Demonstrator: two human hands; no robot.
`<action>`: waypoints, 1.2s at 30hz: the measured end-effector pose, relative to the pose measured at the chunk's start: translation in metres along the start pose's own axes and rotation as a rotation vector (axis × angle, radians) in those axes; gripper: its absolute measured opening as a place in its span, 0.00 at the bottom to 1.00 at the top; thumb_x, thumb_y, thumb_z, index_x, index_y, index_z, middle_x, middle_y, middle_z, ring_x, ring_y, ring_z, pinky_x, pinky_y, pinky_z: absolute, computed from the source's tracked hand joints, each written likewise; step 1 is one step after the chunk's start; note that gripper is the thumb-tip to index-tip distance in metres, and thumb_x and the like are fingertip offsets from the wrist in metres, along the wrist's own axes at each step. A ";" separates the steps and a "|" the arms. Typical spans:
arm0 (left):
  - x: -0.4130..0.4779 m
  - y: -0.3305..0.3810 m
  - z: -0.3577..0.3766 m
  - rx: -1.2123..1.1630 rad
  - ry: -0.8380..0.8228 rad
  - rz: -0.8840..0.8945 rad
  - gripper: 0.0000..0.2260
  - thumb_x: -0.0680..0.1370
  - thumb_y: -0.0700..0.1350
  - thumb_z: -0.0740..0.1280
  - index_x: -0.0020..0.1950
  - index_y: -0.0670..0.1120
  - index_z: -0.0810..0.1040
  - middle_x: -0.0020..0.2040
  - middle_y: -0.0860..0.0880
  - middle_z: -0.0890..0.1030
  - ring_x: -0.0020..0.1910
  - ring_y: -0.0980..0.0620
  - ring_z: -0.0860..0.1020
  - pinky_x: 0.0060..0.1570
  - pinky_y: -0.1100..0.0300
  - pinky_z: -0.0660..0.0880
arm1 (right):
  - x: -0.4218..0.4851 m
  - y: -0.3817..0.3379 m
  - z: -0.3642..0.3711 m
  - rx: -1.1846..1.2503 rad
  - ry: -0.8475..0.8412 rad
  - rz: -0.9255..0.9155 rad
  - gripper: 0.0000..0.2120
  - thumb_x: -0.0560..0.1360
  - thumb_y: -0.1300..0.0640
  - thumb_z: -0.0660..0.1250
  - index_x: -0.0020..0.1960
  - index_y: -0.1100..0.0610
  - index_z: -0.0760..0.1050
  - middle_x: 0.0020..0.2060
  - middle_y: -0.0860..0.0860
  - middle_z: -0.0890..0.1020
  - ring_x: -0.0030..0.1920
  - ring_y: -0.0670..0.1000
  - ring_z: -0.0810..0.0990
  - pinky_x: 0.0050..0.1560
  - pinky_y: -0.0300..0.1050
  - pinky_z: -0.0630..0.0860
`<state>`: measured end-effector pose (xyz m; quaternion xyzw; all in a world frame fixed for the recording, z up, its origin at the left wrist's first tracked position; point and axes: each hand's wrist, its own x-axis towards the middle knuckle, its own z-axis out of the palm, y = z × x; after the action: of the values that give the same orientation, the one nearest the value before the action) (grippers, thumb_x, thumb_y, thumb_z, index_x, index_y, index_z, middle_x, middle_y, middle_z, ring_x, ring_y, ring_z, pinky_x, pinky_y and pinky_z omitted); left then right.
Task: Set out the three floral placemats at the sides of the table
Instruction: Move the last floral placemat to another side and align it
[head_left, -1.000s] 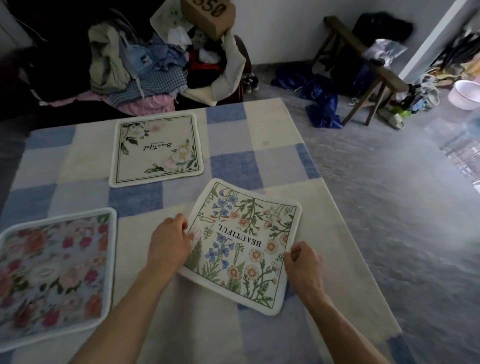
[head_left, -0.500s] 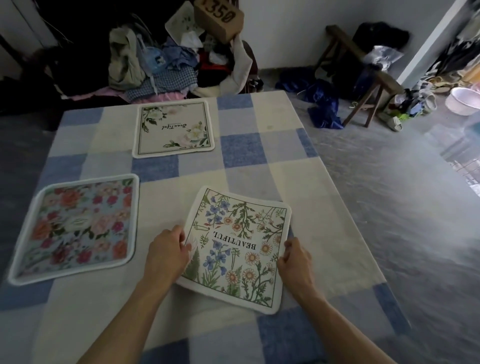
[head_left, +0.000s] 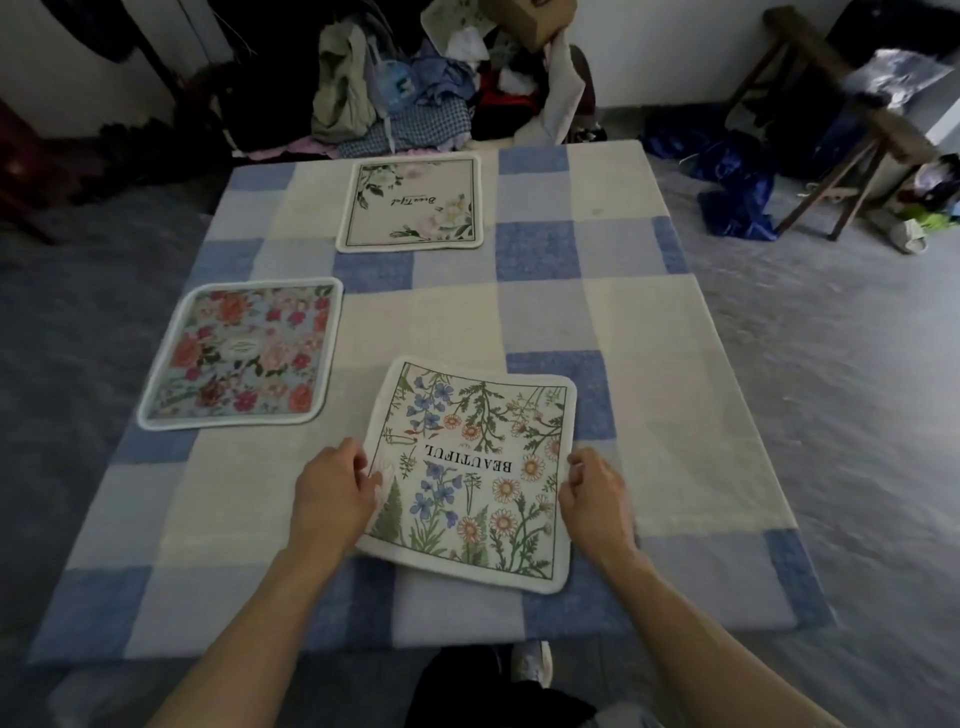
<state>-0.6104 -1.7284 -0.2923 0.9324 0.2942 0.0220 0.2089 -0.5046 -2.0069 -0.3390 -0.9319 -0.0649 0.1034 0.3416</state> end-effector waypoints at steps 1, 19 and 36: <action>-0.004 -0.003 -0.001 -0.002 0.012 -0.008 0.05 0.73 0.41 0.70 0.42 0.45 0.74 0.39 0.46 0.77 0.36 0.48 0.76 0.36 0.55 0.73 | -0.004 -0.001 0.001 0.002 -0.002 -0.002 0.08 0.75 0.63 0.64 0.50 0.53 0.70 0.40 0.48 0.76 0.41 0.50 0.74 0.34 0.39 0.63; -0.010 -0.047 -0.023 0.051 -0.102 0.103 0.03 0.76 0.48 0.67 0.47 0.50 0.76 0.43 0.51 0.77 0.39 0.53 0.75 0.37 0.60 0.71 | -0.055 -0.035 0.005 -0.100 -0.077 -0.038 0.20 0.74 0.53 0.70 0.64 0.51 0.70 0.54 0.48 0.75 0.53 0.49 0.75 0.54 0.46 0.77; -0.004 -0.049 0.016 -0.015 -0.164 0.047 0.06 0.78 0.52 0.64 0.49 0.50 0.75 0.45 0.50 0.78 0.42 0.51 0.76 0.42 0.55 0.76 | 0.014 -0.078 0.041 -0.273 -0.242 -0.382 0.21 0.73 0.50 0.69 0.64 0.52 0.72 0.59 0.51 0.76 0.60 0.52 0.73 0.60 0.49 0.73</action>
<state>-0.6370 -1.7007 -0.3265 0.9361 0.2539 -0.0472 0.2386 -0.5045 -1.9193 -0.3205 -0.9210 -0.2934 0.1381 0.2159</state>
